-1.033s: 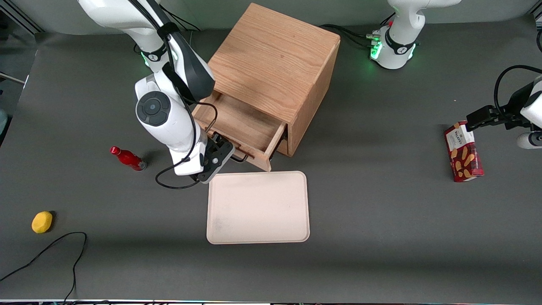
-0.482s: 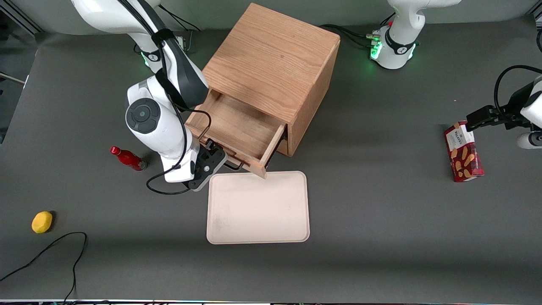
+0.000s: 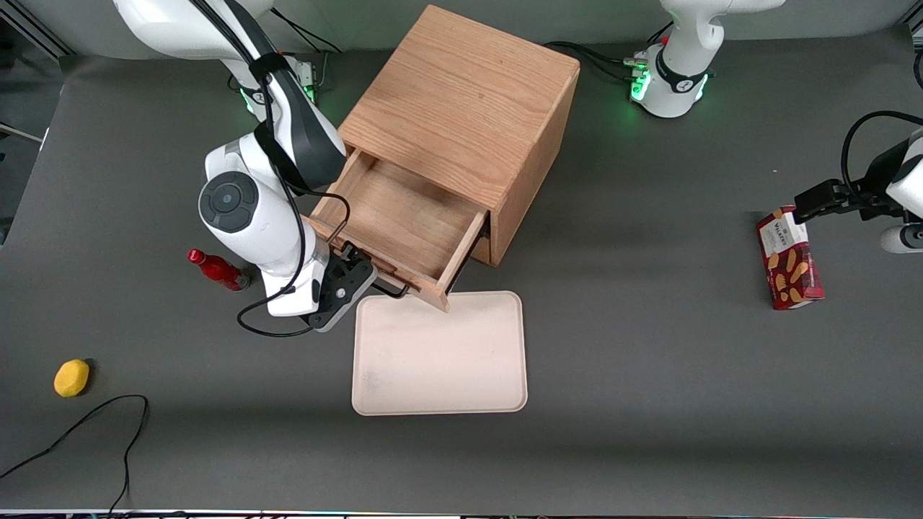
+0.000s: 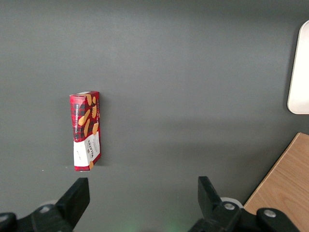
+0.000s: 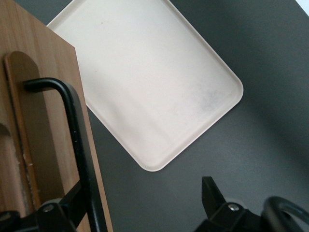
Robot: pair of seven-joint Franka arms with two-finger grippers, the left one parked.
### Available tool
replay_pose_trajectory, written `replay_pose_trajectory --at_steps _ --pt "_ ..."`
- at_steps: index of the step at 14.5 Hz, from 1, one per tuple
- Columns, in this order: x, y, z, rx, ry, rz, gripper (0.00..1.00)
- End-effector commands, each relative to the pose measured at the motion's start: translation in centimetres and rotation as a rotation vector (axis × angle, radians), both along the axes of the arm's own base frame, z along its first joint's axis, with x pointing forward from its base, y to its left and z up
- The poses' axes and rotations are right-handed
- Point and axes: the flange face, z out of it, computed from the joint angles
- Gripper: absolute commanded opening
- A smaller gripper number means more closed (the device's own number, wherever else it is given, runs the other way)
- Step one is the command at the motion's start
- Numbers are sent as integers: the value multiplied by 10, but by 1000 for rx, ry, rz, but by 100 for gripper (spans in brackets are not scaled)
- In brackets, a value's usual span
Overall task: Open upper drawer
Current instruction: 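Pull the upper drawer outward by its handle with the right gripper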
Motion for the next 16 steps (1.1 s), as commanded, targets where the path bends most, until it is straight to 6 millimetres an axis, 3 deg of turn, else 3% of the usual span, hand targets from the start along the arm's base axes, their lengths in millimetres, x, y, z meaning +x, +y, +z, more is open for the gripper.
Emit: replay_pose_trajectory --at_steps 1,14,16 --pt "13 -6 11 16 -16 11 100" --pt "37 -29 6 7 -34 22 100" --pt "44 -36 13 16 -47 12 100"
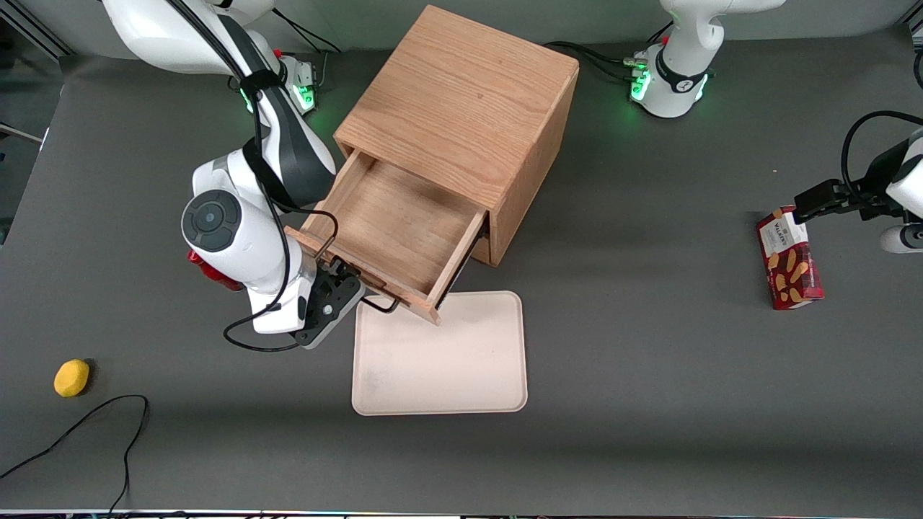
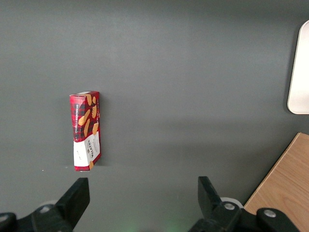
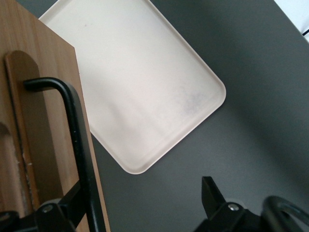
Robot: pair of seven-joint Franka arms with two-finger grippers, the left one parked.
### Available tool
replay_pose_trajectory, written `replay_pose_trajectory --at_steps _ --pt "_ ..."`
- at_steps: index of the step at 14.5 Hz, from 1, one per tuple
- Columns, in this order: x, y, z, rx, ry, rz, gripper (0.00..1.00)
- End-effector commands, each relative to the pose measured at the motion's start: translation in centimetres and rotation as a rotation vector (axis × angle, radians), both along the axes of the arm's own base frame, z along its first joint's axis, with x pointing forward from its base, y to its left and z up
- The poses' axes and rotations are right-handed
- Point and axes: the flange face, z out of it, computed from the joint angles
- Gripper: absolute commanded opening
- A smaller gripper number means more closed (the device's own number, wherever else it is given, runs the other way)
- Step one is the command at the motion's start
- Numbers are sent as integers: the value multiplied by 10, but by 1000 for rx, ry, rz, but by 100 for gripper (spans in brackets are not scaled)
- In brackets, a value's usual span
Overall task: Open upper drawer
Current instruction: 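Pull the upper drawer outward by its handle with the right gripper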
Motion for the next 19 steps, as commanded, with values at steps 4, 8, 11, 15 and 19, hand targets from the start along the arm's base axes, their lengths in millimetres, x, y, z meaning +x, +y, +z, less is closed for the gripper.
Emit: replay_pose_trajectory --at_steps 4,8,11,15,19 --pt "17 -14 14 16 -28 7 100" --pt "18 -15 12 13 -27 10 100" --pt "19 -16 17 17 -34 2 100" --pt "26 -36 12 -3 -23 -22 100" --pt "26 -30 17 1 -31 -23 100"
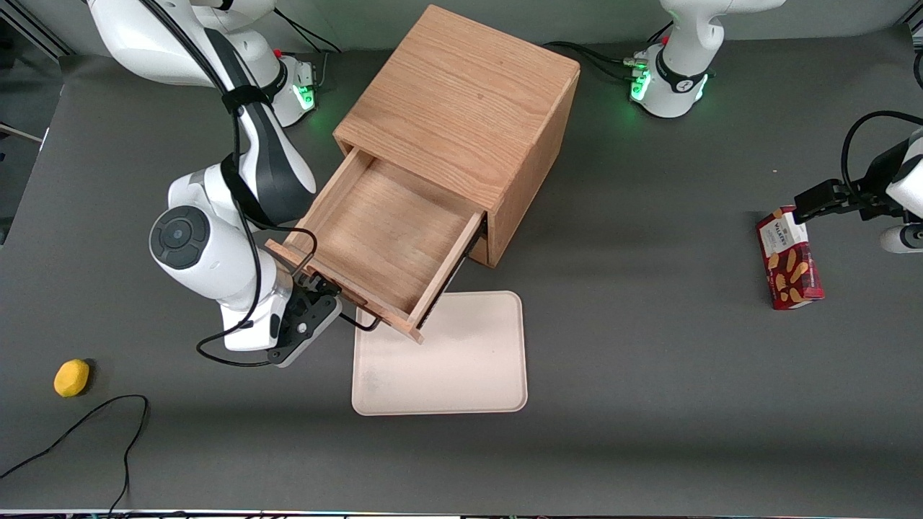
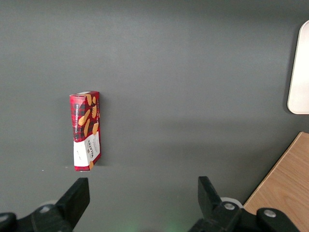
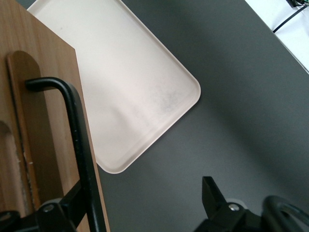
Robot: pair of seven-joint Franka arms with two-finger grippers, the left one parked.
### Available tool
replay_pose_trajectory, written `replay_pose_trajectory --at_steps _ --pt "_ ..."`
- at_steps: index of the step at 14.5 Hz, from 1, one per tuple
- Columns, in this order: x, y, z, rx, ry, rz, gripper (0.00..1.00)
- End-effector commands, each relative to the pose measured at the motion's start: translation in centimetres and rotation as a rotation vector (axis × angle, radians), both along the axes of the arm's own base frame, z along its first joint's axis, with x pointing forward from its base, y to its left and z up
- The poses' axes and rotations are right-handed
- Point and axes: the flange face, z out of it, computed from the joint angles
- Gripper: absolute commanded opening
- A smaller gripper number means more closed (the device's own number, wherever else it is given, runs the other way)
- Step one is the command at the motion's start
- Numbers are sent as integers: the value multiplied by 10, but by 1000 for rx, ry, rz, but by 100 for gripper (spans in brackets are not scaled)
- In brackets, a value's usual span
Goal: Open upper drawer
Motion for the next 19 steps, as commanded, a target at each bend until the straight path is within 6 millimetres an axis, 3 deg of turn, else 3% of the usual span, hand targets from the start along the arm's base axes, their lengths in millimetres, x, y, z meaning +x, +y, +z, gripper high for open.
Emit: replay_pose_trajectory --at_steps 1,9,19 --pt "6 -3 16 5 -13 8 100" --pt "5 -9 26 0 4 11 100" --pt "6 -15 26 -6 9 5 100"
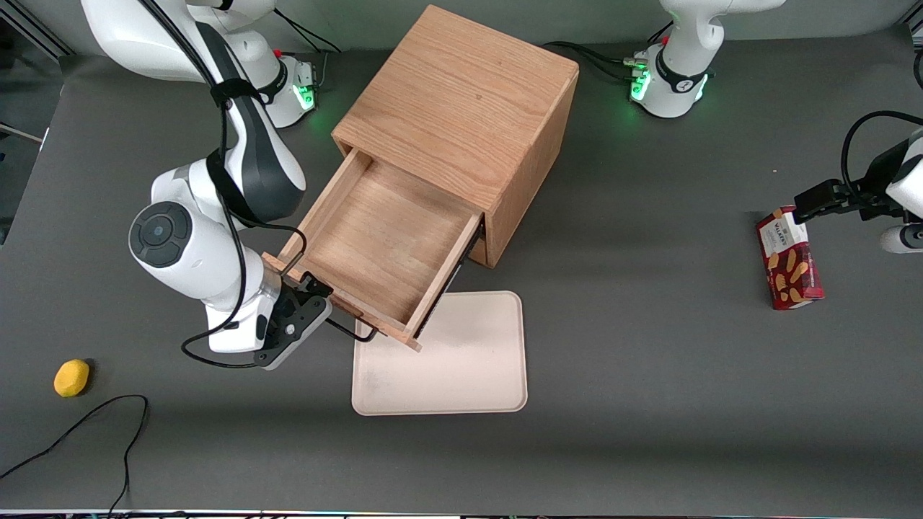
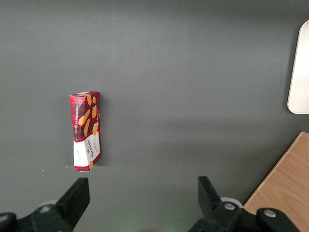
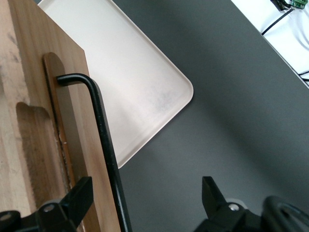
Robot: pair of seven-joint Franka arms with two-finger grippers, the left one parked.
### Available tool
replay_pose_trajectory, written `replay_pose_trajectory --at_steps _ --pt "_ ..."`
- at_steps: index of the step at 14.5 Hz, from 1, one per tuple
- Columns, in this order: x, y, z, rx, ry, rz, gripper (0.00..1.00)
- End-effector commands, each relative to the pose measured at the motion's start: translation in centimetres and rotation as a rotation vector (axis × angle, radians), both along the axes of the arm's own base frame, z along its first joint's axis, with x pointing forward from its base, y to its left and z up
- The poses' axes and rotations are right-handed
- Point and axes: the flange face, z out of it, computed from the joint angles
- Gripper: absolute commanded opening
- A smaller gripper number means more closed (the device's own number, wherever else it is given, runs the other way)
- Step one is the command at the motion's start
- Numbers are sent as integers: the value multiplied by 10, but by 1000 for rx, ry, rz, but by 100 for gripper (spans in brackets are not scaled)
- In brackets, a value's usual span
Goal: Open upper drawer
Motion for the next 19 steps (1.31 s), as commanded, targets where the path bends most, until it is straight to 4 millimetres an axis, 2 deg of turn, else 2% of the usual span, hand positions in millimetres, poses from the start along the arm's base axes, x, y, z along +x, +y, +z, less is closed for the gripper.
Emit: replay_pose_trajectory --at_steps 1,6,12,19 --pt "1 -8 6 -2 13 11 100" --pt "2 -6 14 2 3 9 100" --pt "2 -7 13 1 6 9 100" --pt "-5 4 12 3 40 22 100"
